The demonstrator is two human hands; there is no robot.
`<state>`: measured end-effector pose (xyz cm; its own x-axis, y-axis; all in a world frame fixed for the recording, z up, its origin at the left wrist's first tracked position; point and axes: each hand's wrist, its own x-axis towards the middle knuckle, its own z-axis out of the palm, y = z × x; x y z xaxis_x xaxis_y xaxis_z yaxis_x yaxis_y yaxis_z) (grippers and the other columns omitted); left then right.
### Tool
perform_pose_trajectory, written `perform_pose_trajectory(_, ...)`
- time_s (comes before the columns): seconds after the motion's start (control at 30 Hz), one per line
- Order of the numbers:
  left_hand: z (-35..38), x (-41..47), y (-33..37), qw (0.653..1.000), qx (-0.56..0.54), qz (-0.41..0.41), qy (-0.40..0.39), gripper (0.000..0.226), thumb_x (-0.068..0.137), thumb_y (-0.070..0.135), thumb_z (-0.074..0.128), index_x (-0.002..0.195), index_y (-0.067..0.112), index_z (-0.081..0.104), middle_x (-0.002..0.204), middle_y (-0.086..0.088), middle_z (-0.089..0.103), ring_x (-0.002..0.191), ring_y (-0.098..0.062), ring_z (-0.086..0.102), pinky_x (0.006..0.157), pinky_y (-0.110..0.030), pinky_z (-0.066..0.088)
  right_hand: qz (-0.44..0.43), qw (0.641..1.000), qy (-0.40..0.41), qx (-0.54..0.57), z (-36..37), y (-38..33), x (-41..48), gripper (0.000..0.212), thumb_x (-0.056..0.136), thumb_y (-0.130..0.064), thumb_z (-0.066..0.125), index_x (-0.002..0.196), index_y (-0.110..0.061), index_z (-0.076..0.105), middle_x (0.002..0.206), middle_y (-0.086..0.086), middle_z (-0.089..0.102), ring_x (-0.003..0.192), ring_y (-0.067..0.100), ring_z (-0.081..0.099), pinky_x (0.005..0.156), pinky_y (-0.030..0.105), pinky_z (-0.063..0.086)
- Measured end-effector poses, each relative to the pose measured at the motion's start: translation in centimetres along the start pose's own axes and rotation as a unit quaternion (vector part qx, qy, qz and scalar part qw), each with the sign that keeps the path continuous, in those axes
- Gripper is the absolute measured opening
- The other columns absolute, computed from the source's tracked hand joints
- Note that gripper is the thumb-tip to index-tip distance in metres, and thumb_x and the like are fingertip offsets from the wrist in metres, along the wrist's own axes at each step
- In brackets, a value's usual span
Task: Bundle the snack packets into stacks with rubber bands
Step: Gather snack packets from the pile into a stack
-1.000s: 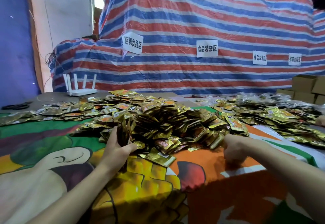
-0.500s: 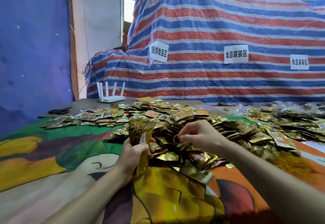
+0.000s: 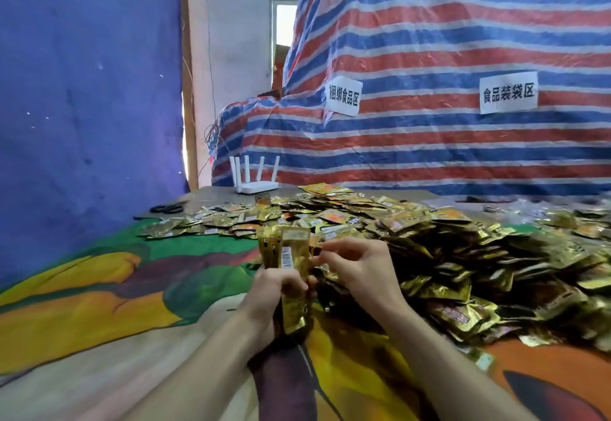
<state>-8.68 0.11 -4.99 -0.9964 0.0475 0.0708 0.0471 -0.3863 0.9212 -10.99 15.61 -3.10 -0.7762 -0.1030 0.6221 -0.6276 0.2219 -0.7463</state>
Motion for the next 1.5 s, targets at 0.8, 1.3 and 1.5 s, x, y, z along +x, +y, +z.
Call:
perform_pose_trajectory(0.8,-0.8,-1.0,1.5,0.924,-0.236,-0.074,-0.290,0.052,0.064,-0.007,0.052,0.116,0.000,0.048,0.091,-0.010,0.052,0.073,-0.018,0.051,0.070,-0.030,0.047,0.208,0.795,-0.200,0.534,-3.4,-1.4,-0.2,0.017,0.072,-0.010,0.051,0.061,-0.009,0.064,0.071,0.007,0.063,0.075,0.026,0.065,0.105,0.050,0.046)
perform_pose_trajectory(1.3,-1.0,0.2,1.6,0.965,-0.256,0.011,0.056,0.039,0.085,0.003,0.037,0.064,0.002,0.070,0.072,-0.015,0.064,0.064,-0.031,0.064,0.060,-0.034,0.052,0.162,0.949,-0.074,0.261,-0.6,-0.3,-1.2,0.043,0.076,0.000,0.081,0.115,-0.017,0.074,0.117,0.011,0.074,0.098,0.029,0.075,0.066,0.039,0.062)
perform_pose_trajectory(1.5,-1.0,0.1,1.5,0.962,-0.254,0.066,0.079,0.030,0.068,0.002,0.049,0.089,0.009,0.068,0.076,-0.010,0.071,0.058,-0.025,0.071,0.054,-0.031,0.057,0.106,0.979,-0.050,0.169,2.2,-1.3,-2.7,0.048,0.070,-0.009,0.090,0.111,-0.029,0.077,0.109,0.005,0.072,0.093,0.020,0.075,0.071,0.039,0.064)
